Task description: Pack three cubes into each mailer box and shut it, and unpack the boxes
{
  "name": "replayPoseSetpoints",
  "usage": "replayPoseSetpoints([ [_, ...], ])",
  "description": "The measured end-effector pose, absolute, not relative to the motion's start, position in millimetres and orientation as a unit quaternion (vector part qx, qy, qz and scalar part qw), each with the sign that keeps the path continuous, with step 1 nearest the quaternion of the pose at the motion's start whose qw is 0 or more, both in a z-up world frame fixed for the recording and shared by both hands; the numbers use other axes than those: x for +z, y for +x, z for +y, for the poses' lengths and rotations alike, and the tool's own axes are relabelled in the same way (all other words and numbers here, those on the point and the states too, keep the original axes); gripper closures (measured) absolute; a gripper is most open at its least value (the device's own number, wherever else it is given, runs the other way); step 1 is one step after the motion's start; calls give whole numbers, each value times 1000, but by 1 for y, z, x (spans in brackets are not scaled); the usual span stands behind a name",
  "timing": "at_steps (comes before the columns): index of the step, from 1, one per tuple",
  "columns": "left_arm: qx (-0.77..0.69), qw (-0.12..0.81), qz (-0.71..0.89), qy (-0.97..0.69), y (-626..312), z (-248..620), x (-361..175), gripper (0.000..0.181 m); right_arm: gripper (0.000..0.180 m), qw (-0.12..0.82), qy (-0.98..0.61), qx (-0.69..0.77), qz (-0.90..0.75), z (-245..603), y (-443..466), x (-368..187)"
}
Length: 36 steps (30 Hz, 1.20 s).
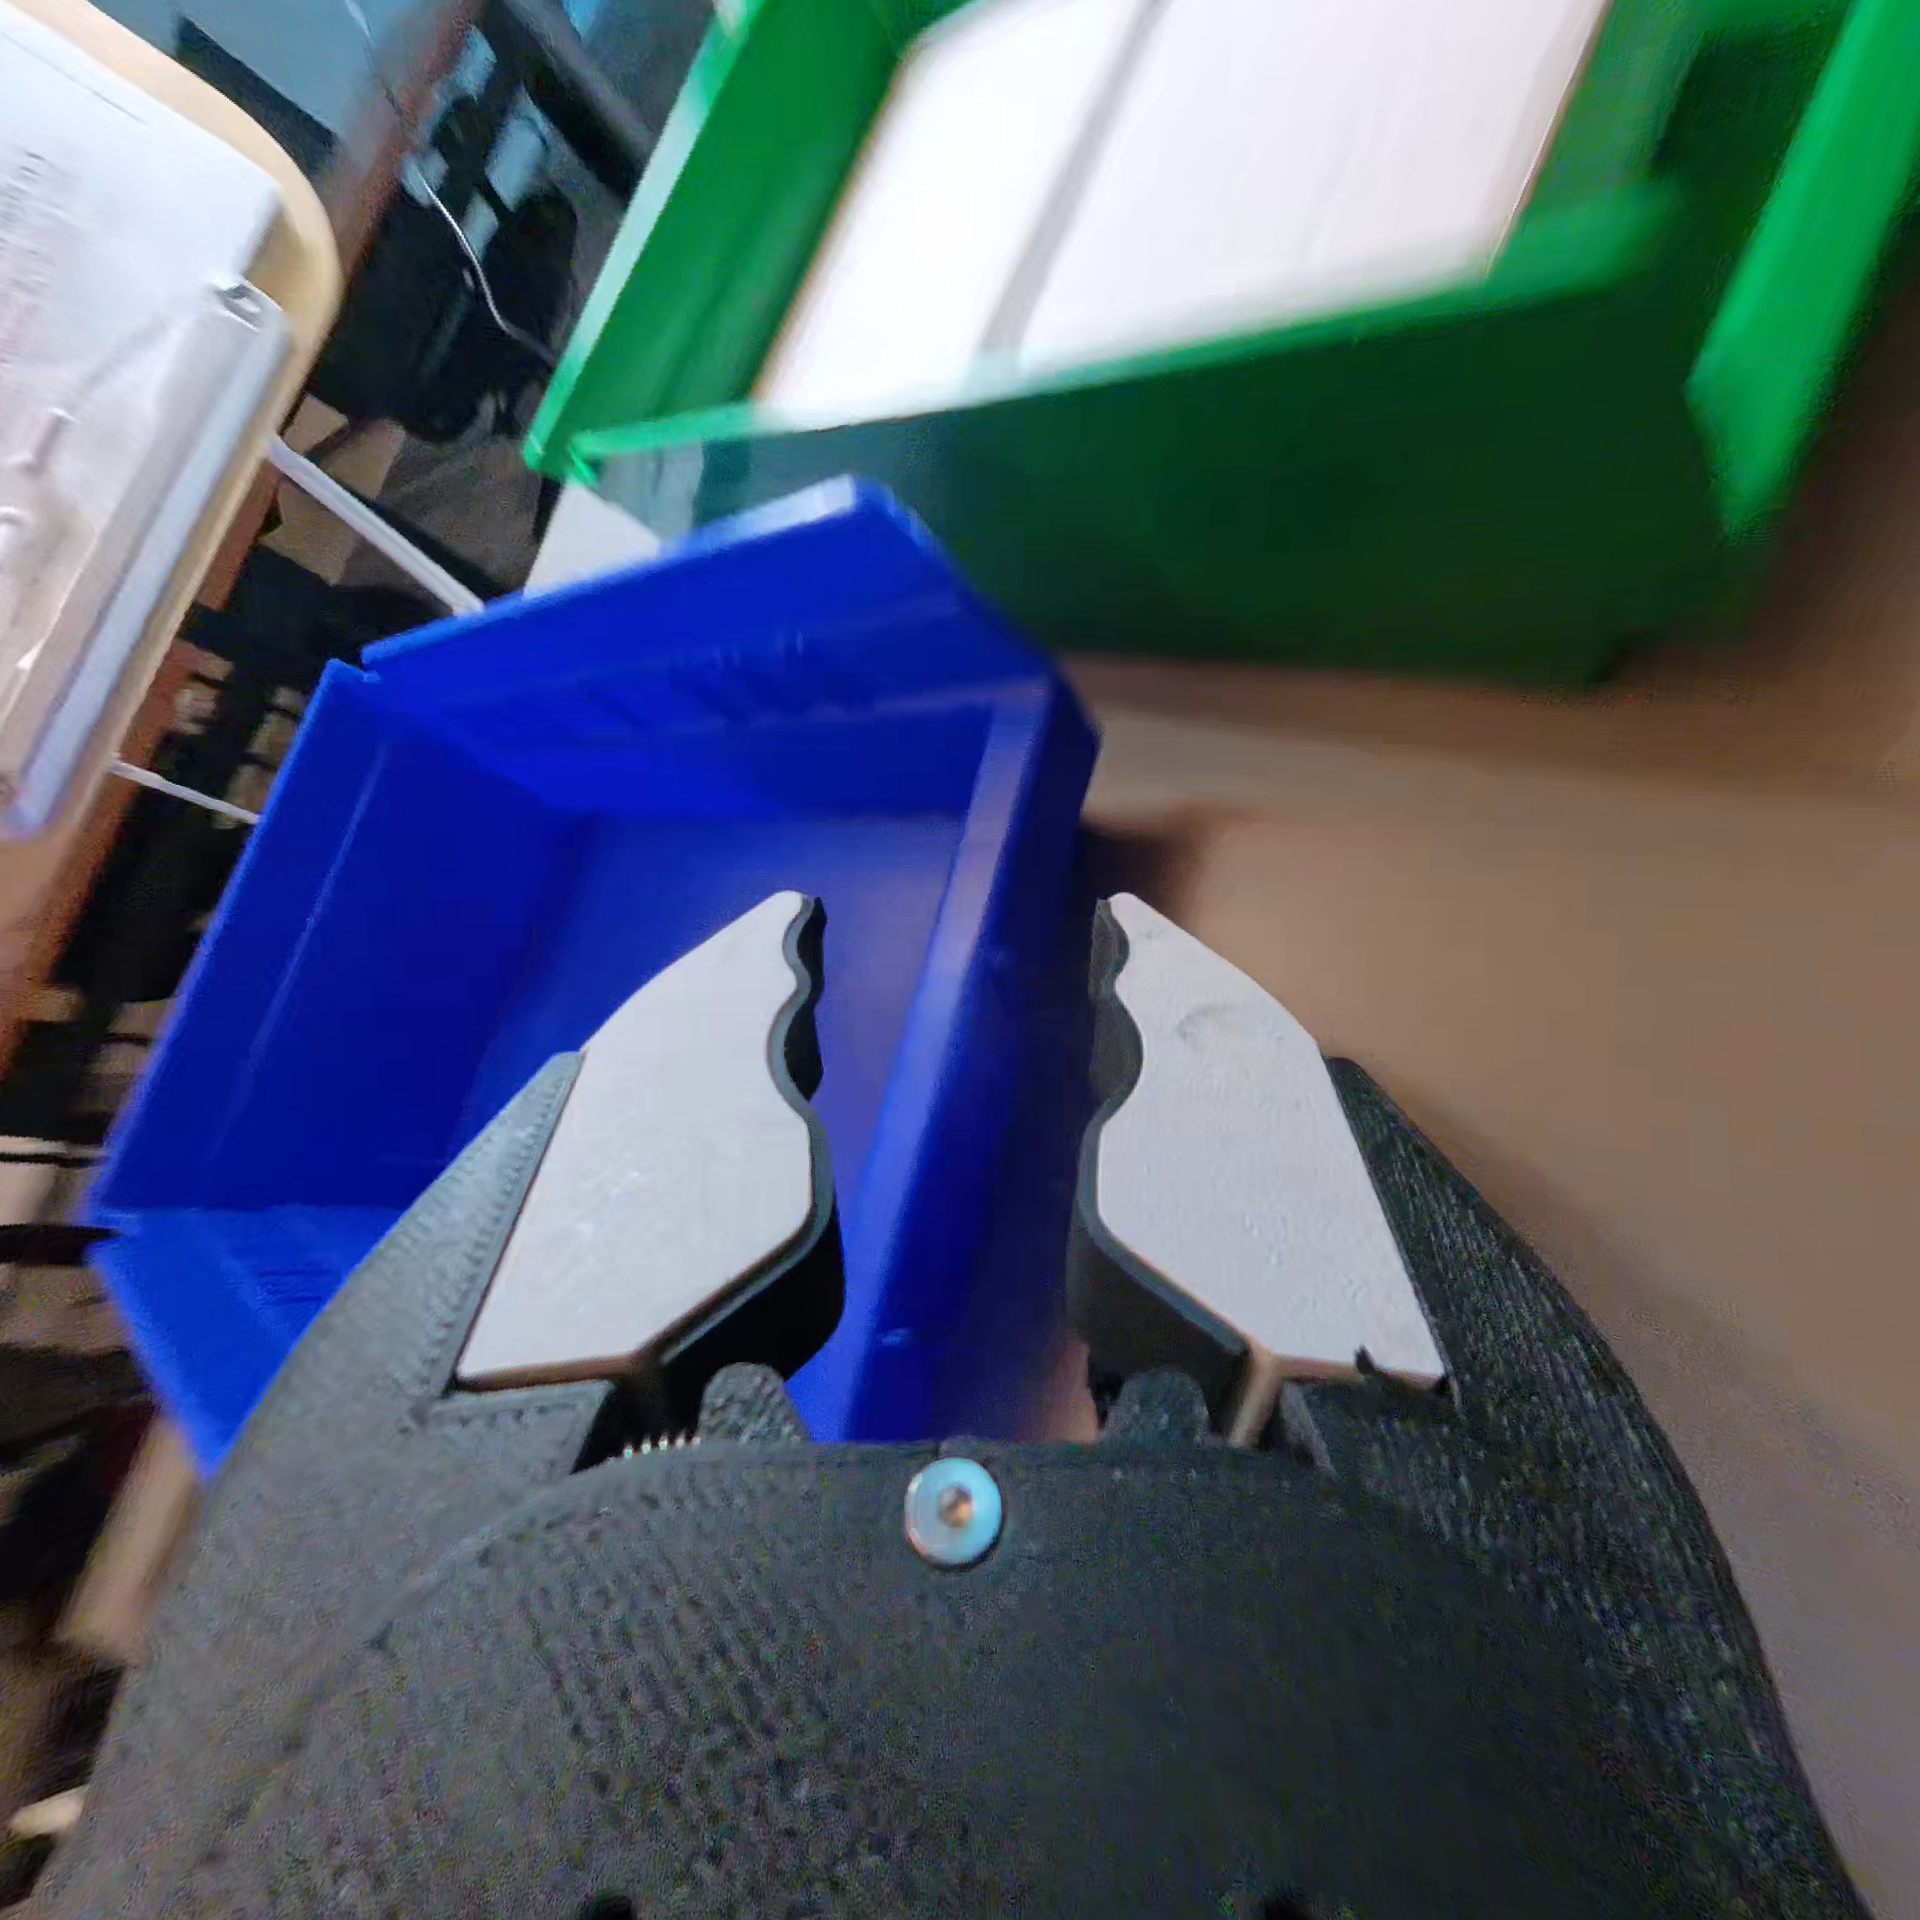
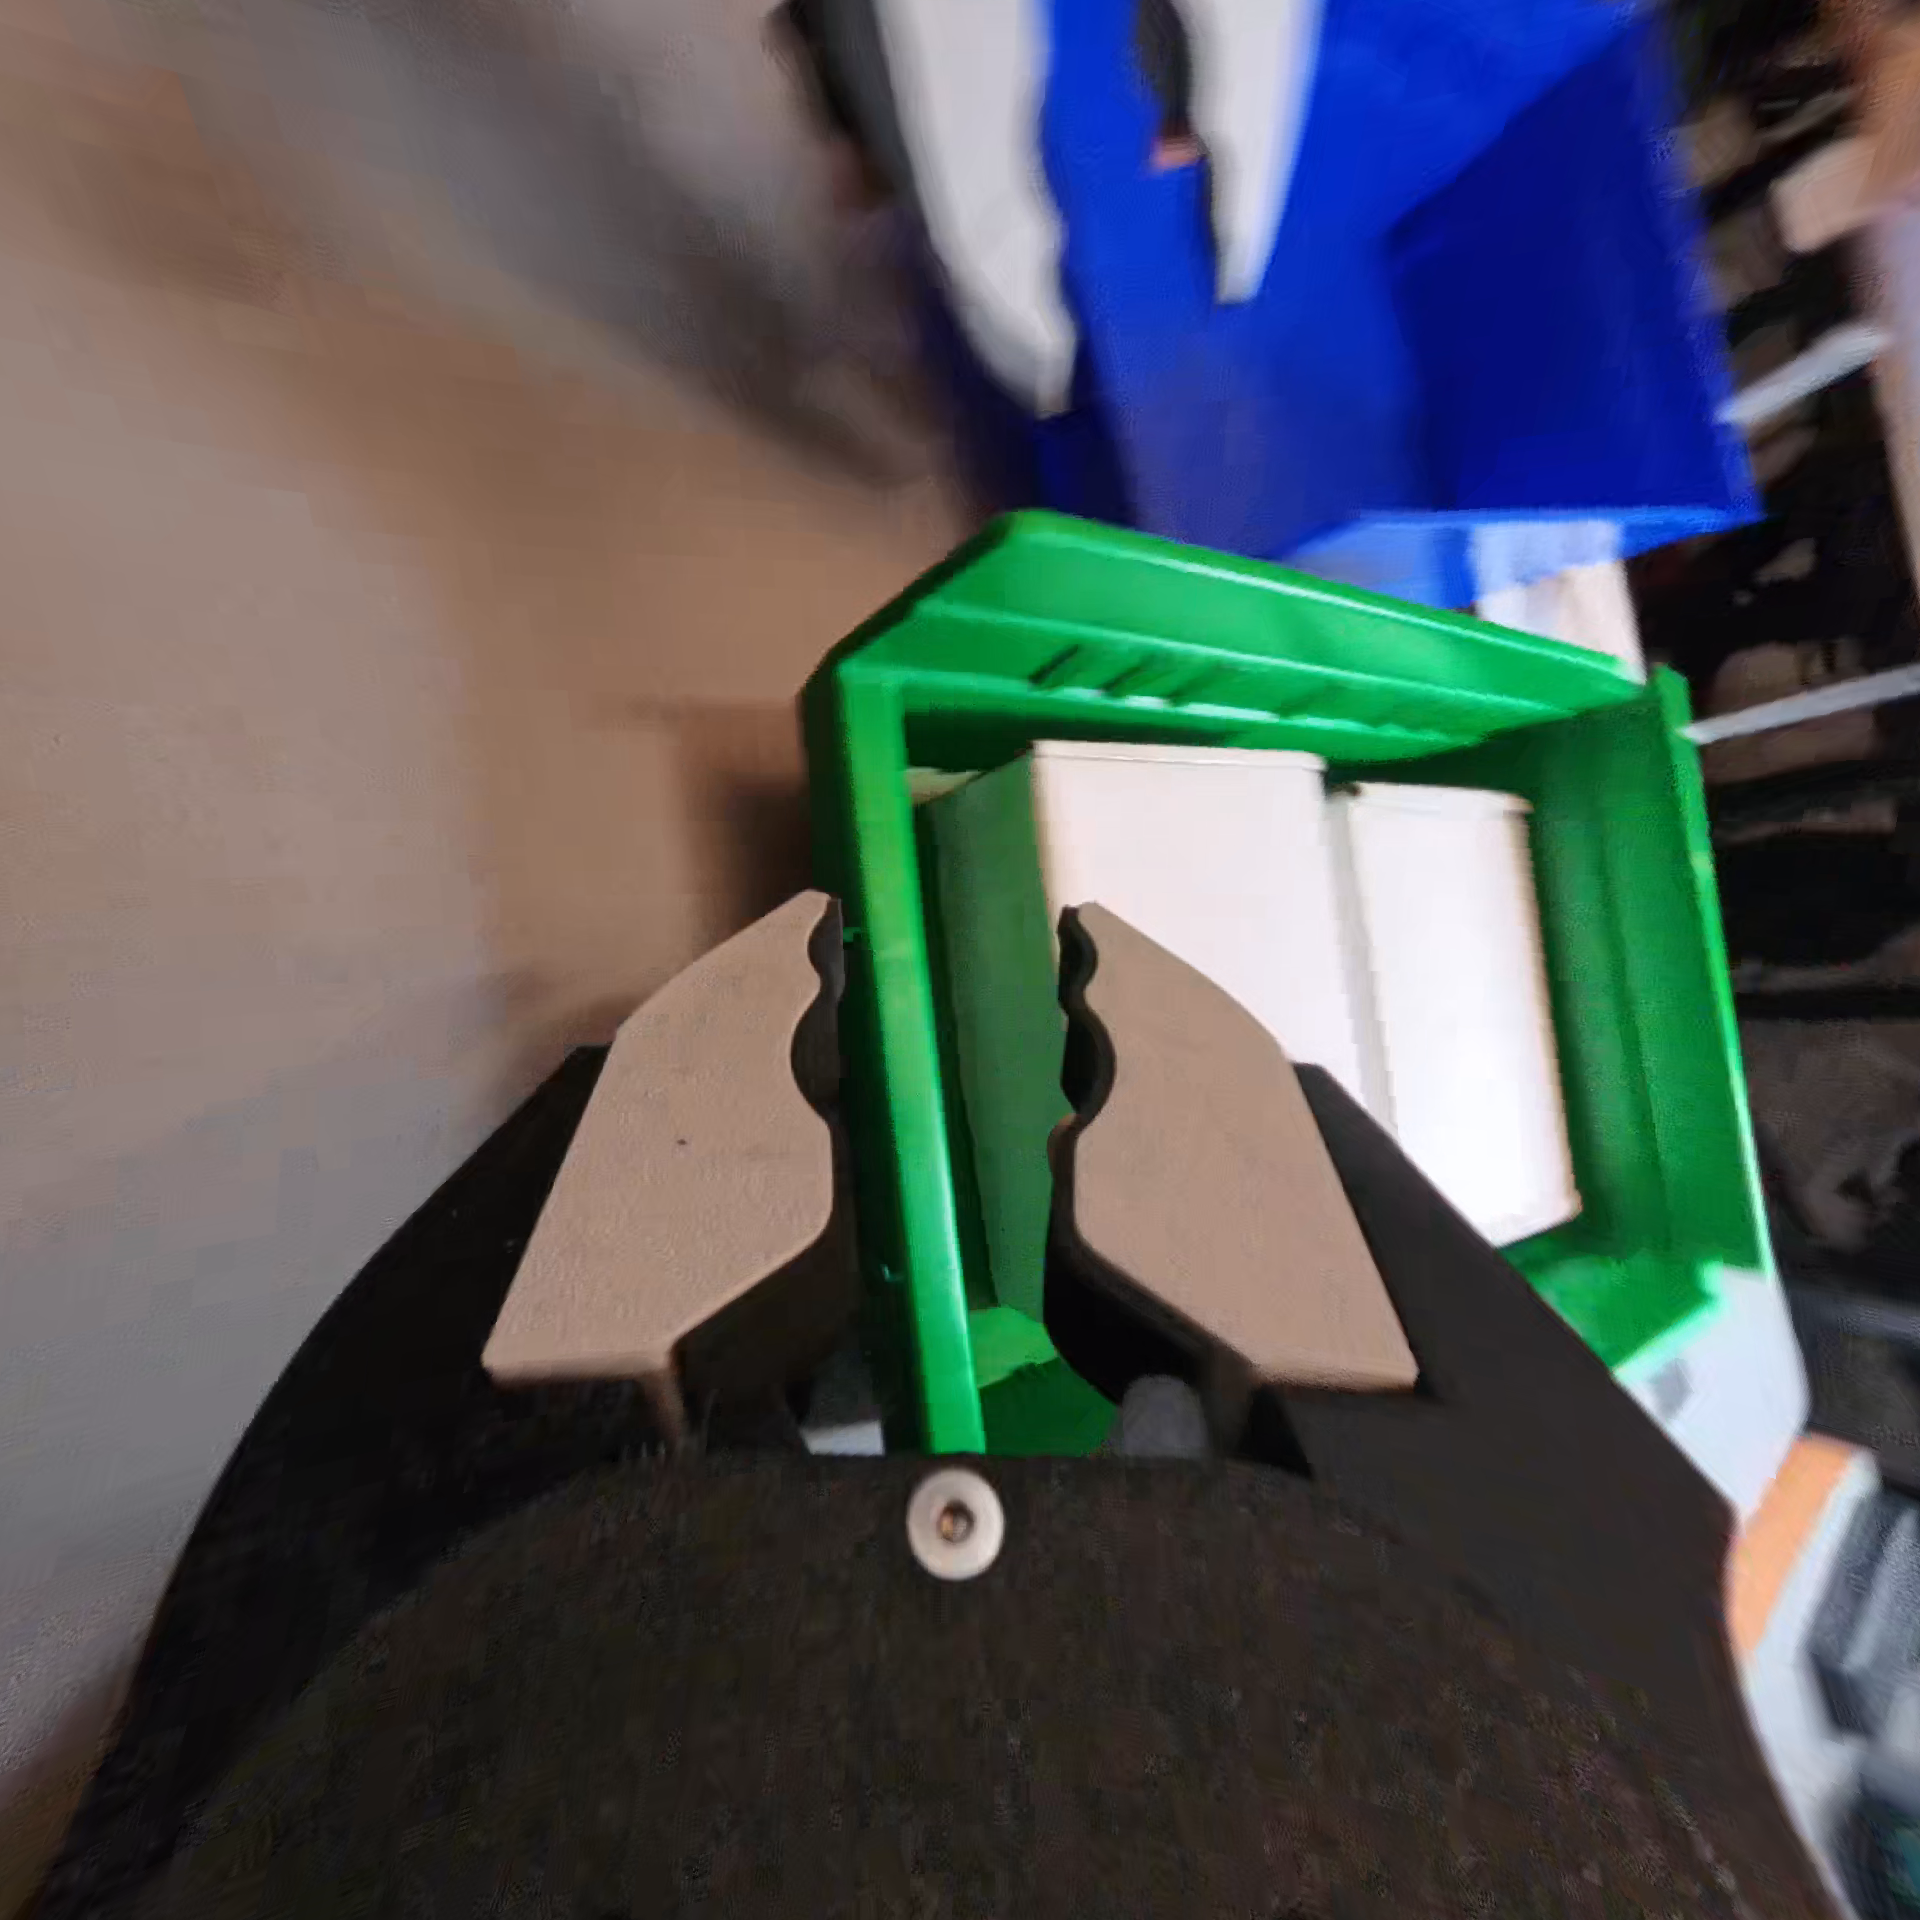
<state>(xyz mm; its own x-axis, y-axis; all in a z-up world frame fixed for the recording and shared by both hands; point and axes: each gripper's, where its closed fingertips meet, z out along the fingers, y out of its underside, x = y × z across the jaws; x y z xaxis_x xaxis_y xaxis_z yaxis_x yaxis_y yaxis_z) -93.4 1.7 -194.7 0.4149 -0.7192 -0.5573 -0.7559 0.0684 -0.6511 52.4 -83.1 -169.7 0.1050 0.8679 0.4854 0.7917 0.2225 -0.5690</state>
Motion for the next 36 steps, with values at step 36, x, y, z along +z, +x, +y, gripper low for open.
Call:
replayPoseSetpoints([
  [36, -112, 625, 167, -754, -34, -39, -54, 163, 165, 617, -759, 89, -188, -34, 148, -64],
])
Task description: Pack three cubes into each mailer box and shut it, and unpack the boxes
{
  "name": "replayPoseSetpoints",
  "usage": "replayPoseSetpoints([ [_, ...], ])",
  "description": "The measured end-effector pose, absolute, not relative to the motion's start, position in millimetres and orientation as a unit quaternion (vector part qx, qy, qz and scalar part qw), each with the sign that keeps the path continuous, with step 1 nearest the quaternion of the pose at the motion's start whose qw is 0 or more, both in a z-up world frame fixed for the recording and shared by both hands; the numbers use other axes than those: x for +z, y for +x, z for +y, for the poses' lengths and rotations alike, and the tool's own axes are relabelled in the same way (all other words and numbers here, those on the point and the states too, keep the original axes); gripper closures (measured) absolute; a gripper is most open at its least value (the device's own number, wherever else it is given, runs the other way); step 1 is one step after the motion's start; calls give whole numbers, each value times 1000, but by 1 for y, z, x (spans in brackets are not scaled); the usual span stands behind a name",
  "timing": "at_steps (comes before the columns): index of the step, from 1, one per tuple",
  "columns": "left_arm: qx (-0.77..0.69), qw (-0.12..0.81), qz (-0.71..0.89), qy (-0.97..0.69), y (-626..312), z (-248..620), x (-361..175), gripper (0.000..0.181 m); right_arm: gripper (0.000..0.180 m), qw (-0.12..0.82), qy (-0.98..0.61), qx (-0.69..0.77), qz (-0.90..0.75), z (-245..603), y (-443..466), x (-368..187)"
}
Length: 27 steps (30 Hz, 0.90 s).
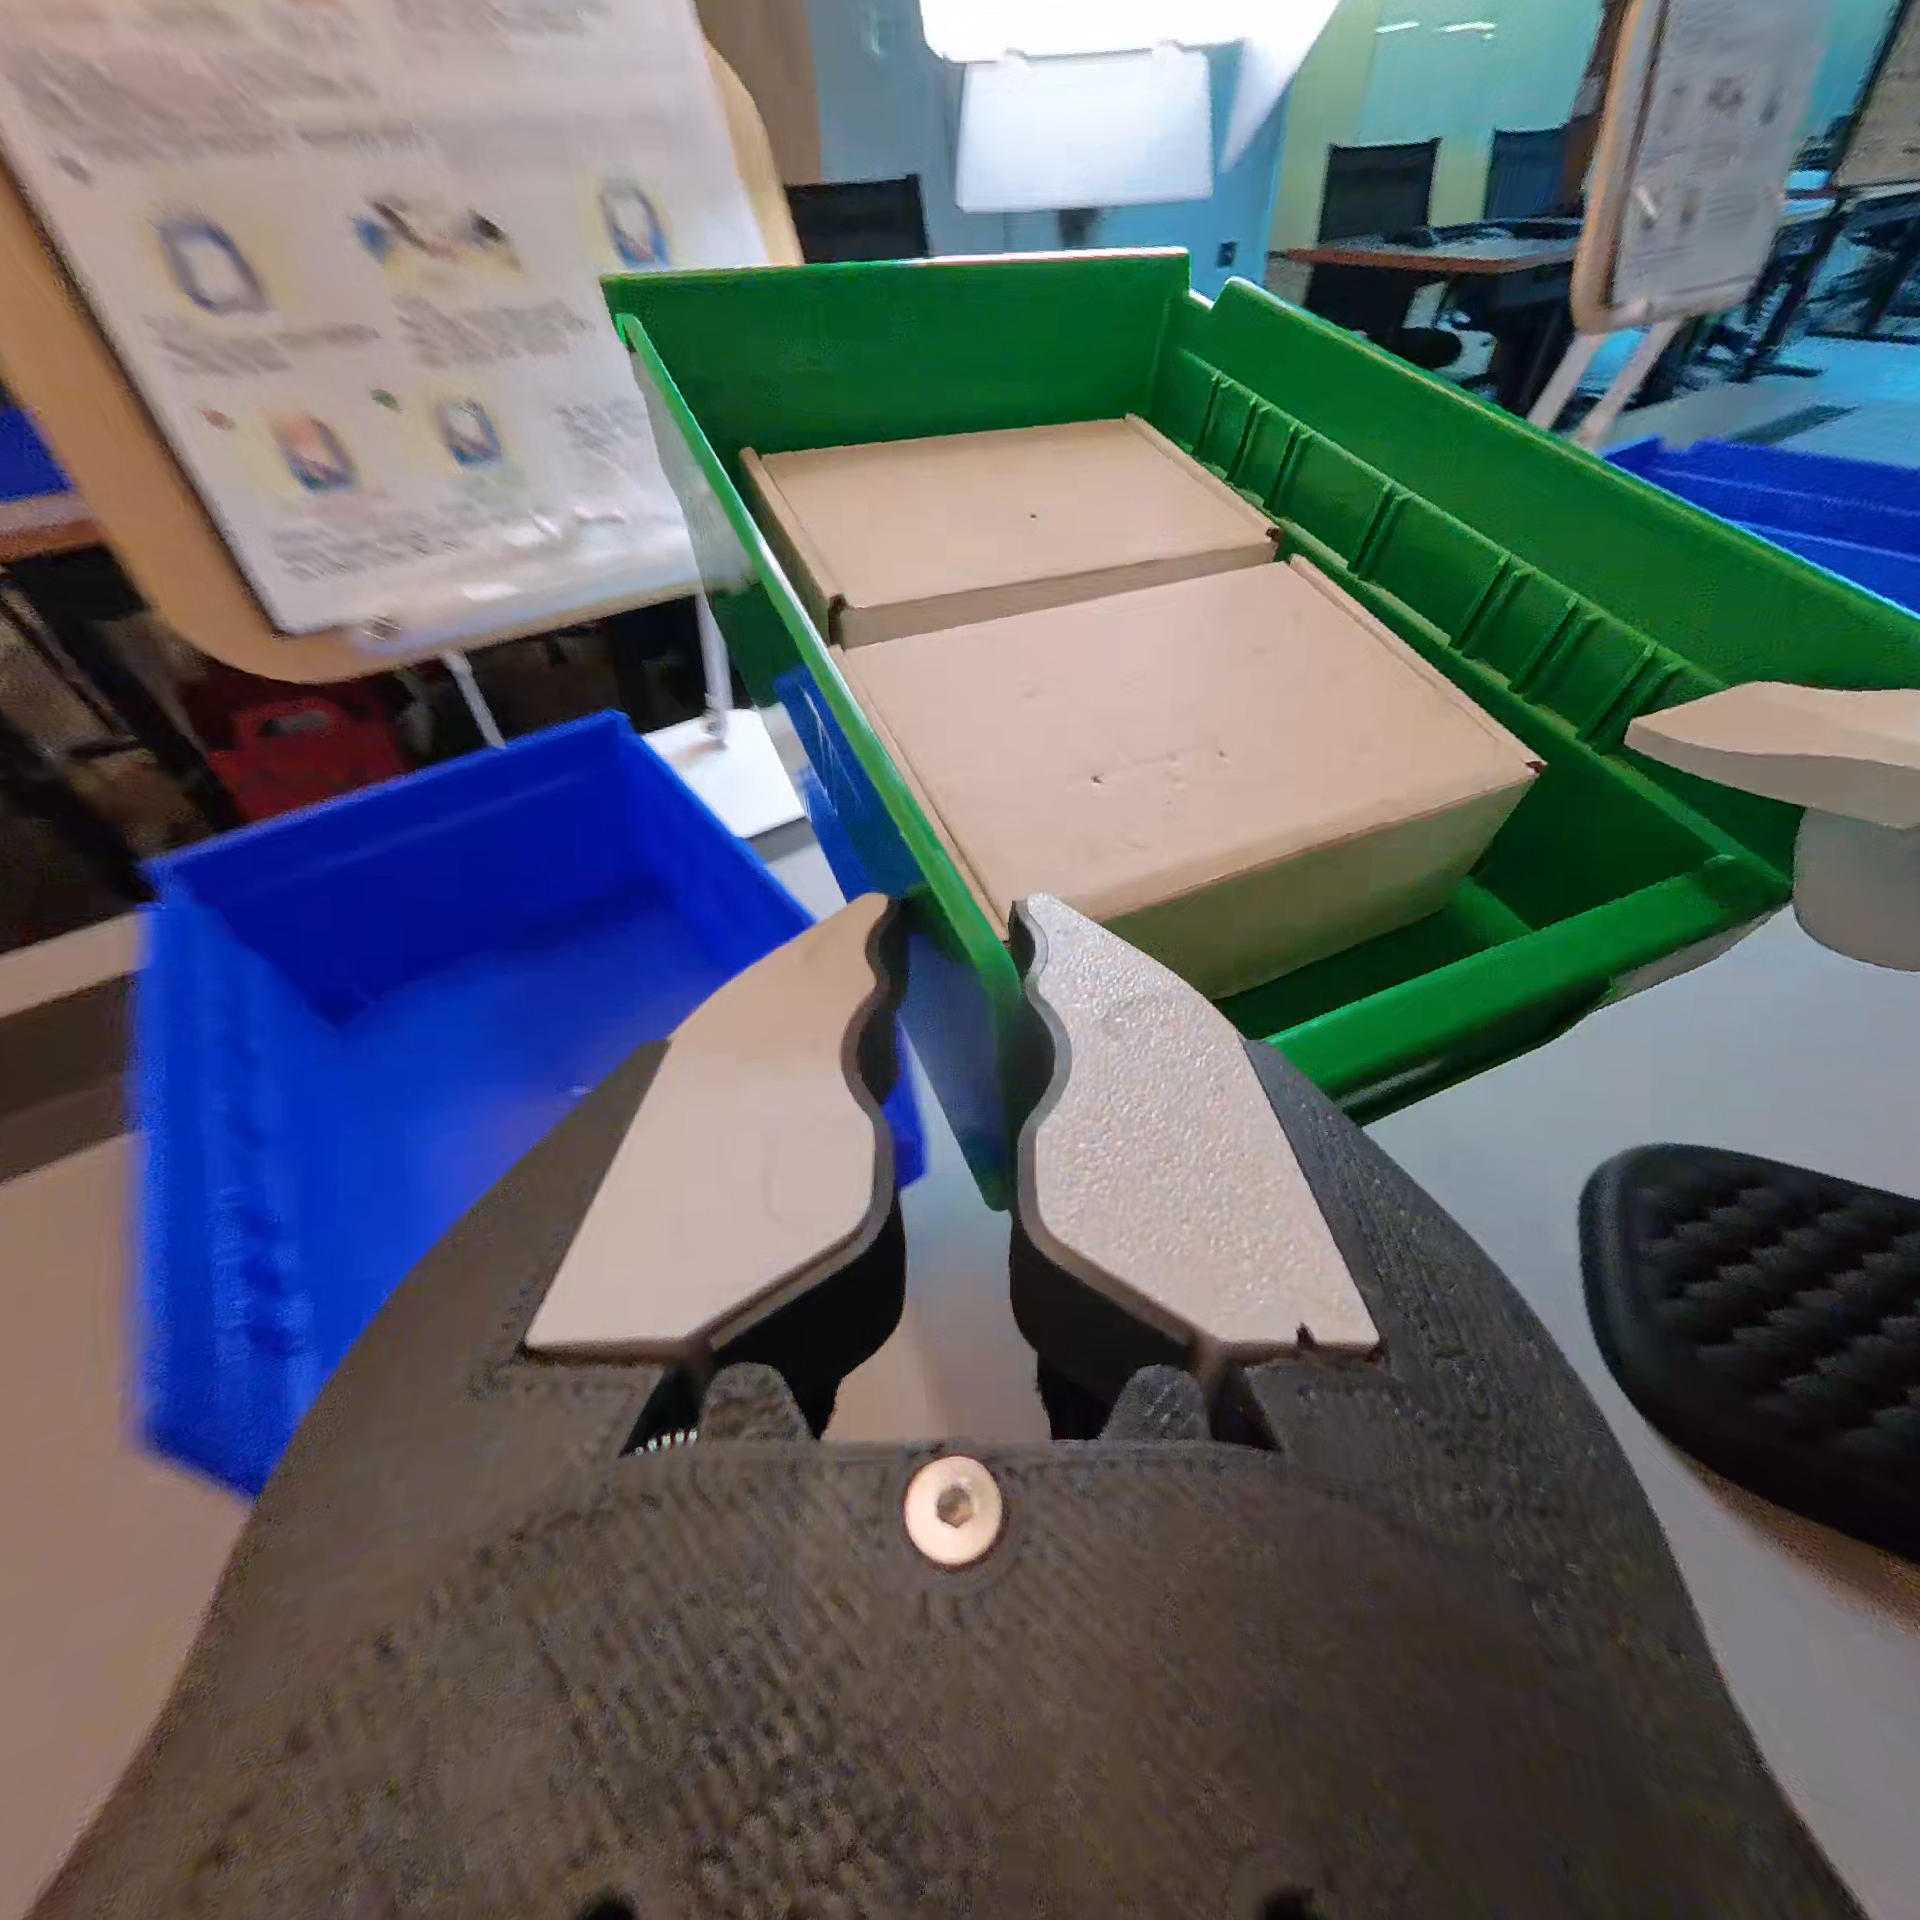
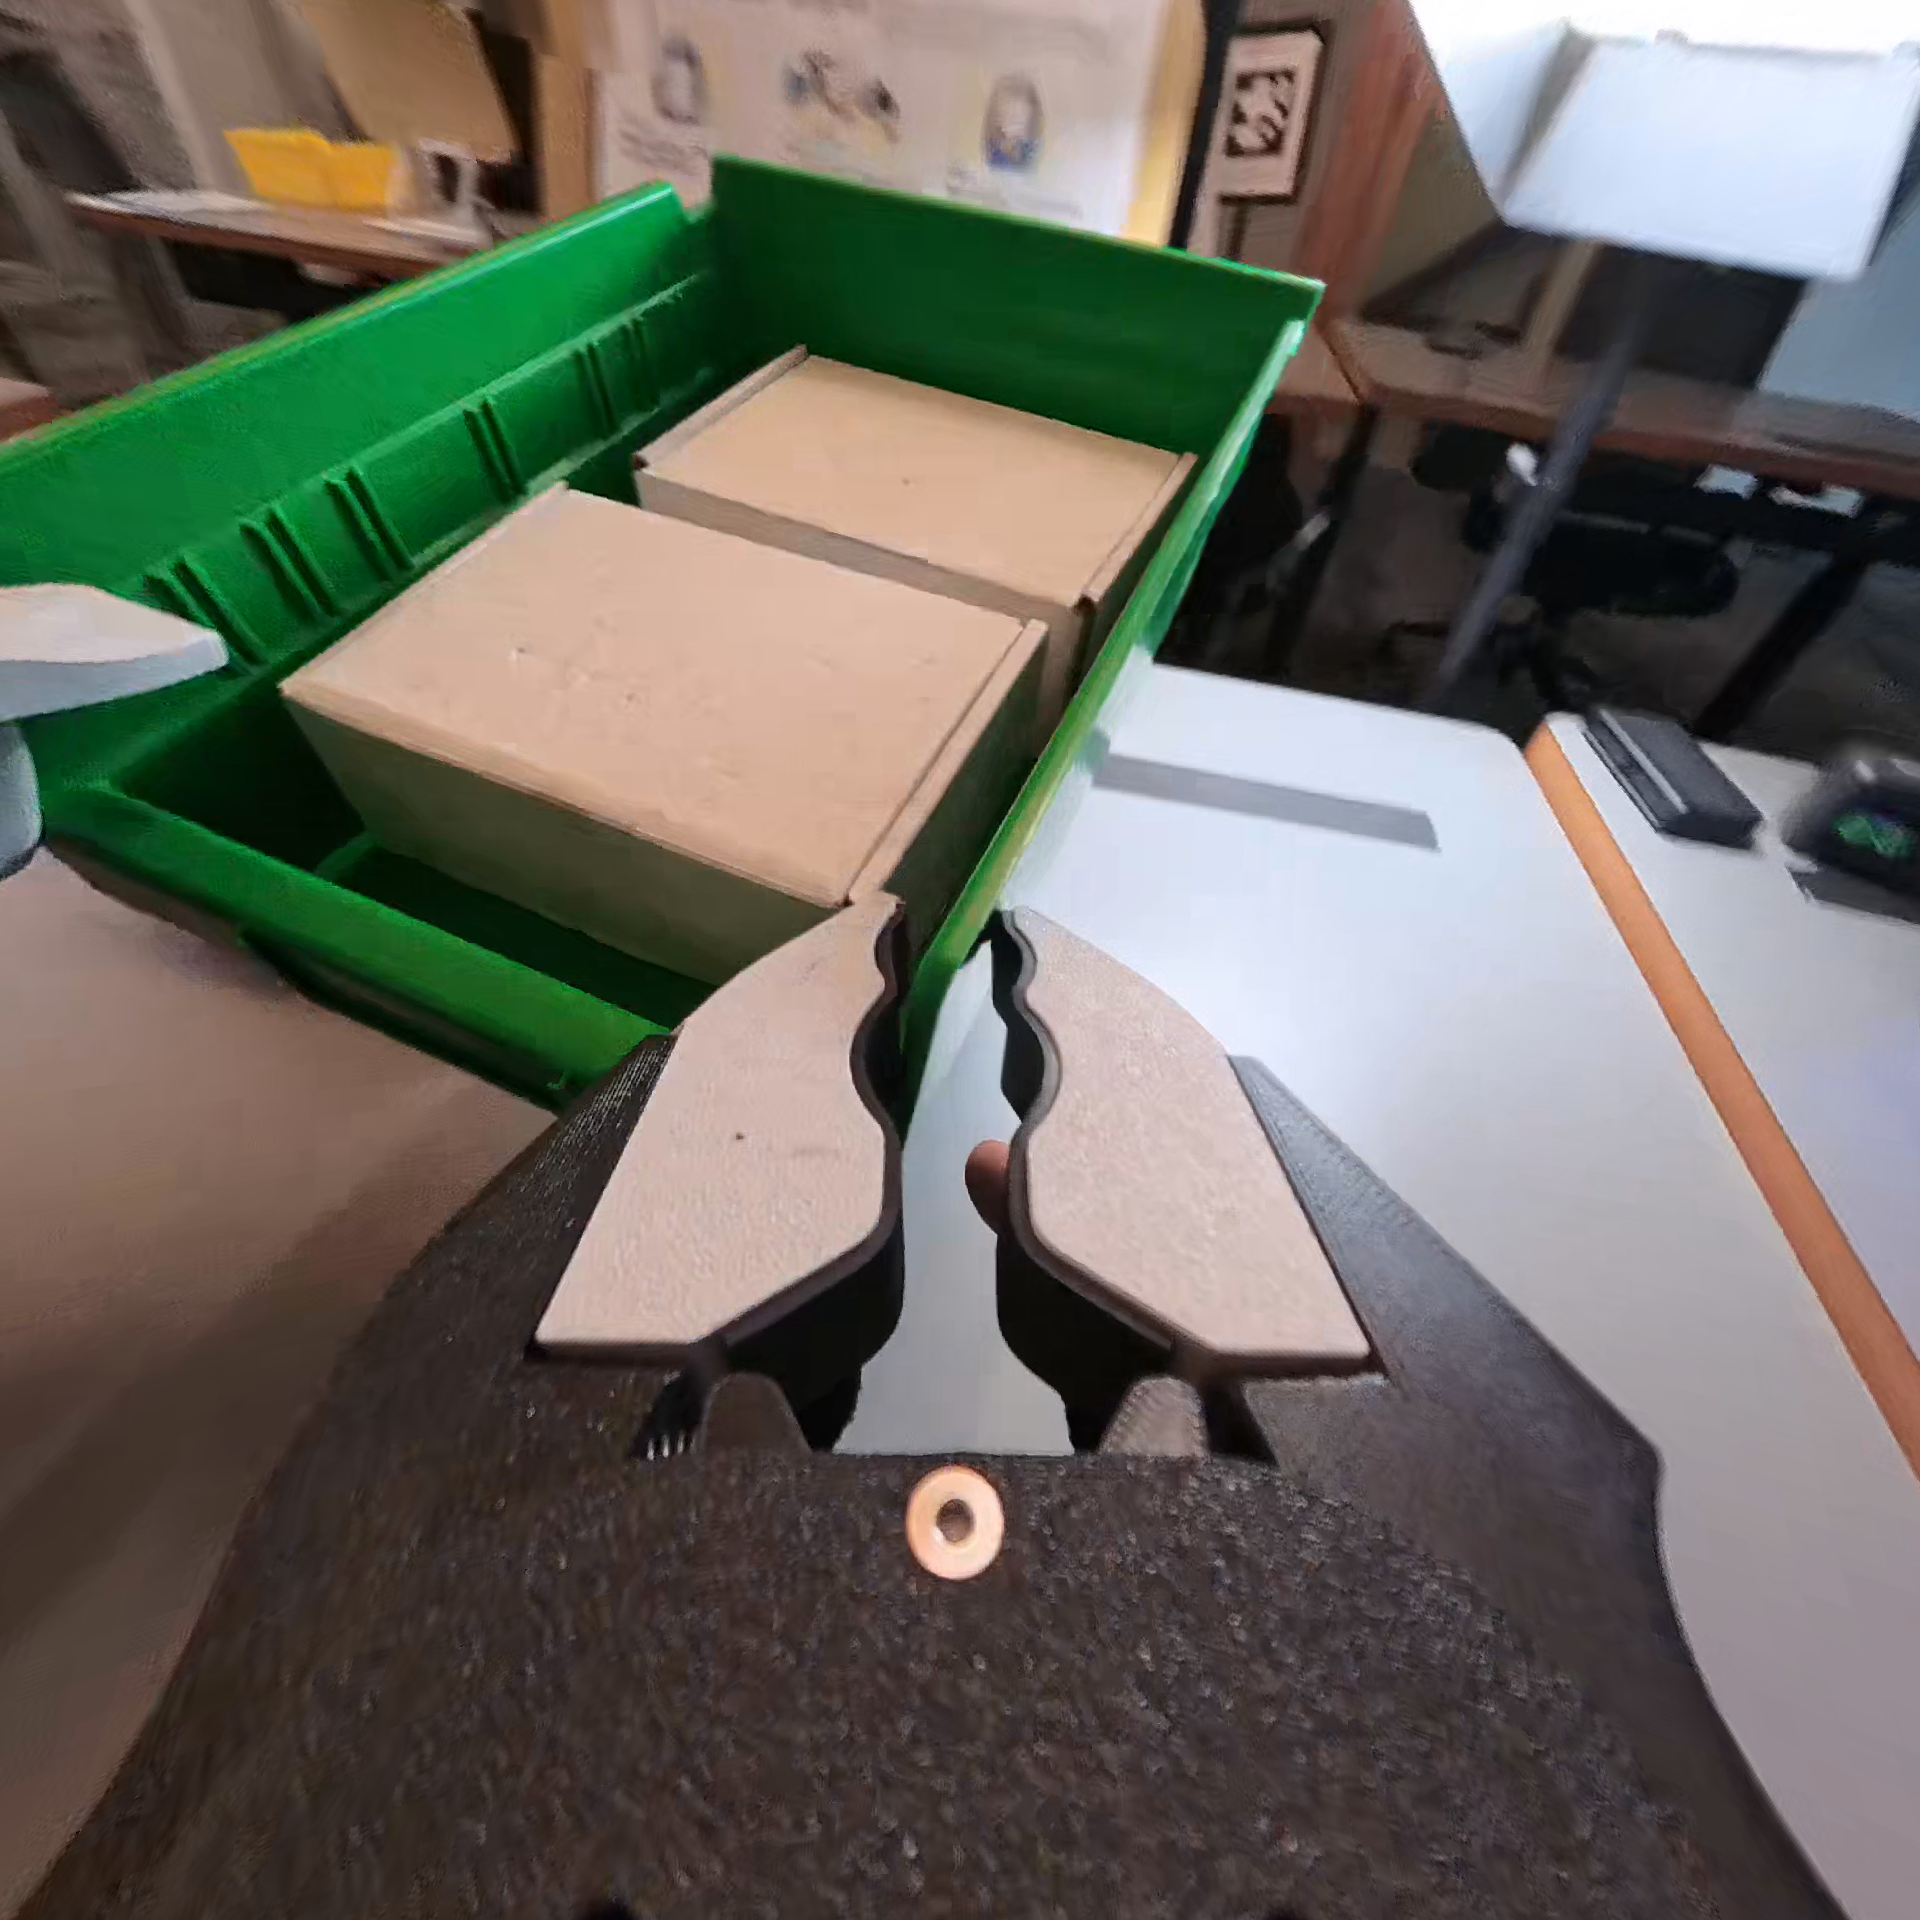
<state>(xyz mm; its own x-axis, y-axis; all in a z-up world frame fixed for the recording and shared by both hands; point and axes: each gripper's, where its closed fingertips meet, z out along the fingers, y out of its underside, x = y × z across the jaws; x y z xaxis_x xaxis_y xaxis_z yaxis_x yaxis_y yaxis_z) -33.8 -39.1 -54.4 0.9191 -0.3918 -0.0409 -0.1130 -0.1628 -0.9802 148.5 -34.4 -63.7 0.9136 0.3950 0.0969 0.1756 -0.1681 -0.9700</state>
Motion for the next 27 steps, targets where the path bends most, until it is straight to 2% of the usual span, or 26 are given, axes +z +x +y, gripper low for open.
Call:
replayPoseSetpoints([
  [5, -50, 640, 121, -757, -119, -64, -10, 164, 164, 619, -732, 142, -249, -34, 62, -26],
  [12, 24, 634, 27, -772, -256, -117, -9, 165, 163, 577, -711, 223, -336, -46, -86, -27],
  [20, 36, 605, -76, -792, -375, -150, -75, 166, 164, 515, -717, 256, -394, -60, -218, -90],
  [27, 8, 588, -106, -802, -406, -143, -144, 166, 163, 480, -740, 247, -401, -55, -250, -159],
])
